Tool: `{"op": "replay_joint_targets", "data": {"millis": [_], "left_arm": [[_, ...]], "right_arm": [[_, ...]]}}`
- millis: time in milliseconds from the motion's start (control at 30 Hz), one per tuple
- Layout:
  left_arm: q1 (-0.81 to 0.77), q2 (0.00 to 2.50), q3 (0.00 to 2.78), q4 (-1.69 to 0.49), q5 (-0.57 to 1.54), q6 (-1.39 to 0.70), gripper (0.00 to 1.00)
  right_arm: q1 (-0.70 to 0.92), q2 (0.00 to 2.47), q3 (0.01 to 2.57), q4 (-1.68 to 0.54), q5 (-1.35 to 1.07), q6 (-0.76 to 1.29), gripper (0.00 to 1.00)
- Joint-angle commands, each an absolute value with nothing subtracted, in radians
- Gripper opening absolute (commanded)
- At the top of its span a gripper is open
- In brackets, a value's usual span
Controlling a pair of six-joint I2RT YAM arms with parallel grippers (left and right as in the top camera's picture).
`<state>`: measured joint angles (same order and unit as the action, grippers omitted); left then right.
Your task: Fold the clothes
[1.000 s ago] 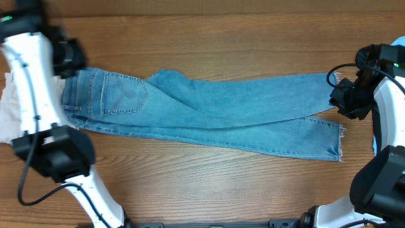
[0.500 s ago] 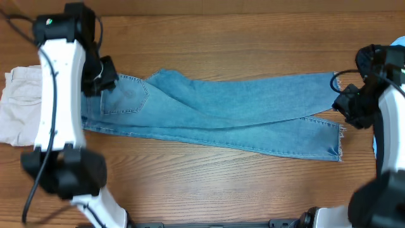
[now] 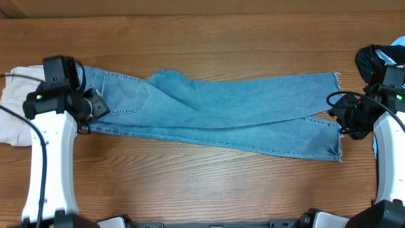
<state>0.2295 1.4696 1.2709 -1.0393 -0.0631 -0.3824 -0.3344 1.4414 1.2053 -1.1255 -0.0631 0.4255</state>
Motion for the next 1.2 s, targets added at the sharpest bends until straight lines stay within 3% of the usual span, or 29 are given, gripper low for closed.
{"op": "replay_joint_targets", "data": {"millis": [0,167,767,1033,1167], "left_arm": [[0.288,1.521,1.214,-0.985,-0.053,-0.376,0.57],[0.344,1.617,1.201,-0.914,0.043,-0.382,0.56],[0.345,1.846,1.199,-0.678,-0.008,-0.448,0.54],[0.345,1.845,1.199,-0.614,-0.011,-0.419,0.33],[0.345,1.845,1.199,-0.601,-0.01,-0.392,0.13]], "right_arm": [[-0.342,1.438,1.204,-1.125,-0.073,0.418,0.56],[-0.342,1.438,1.204,-1.132,-0.073,0.415,0.57],[-0.342,1.438,1.204,-1.143,-0.073,0.416,0.56],[-0.342,1.438,1.204,-1.144,-0.073,0.416,0.56],[-0.342,1.438,1.204,-1.142,-0.073,0.416,0.56]]}}
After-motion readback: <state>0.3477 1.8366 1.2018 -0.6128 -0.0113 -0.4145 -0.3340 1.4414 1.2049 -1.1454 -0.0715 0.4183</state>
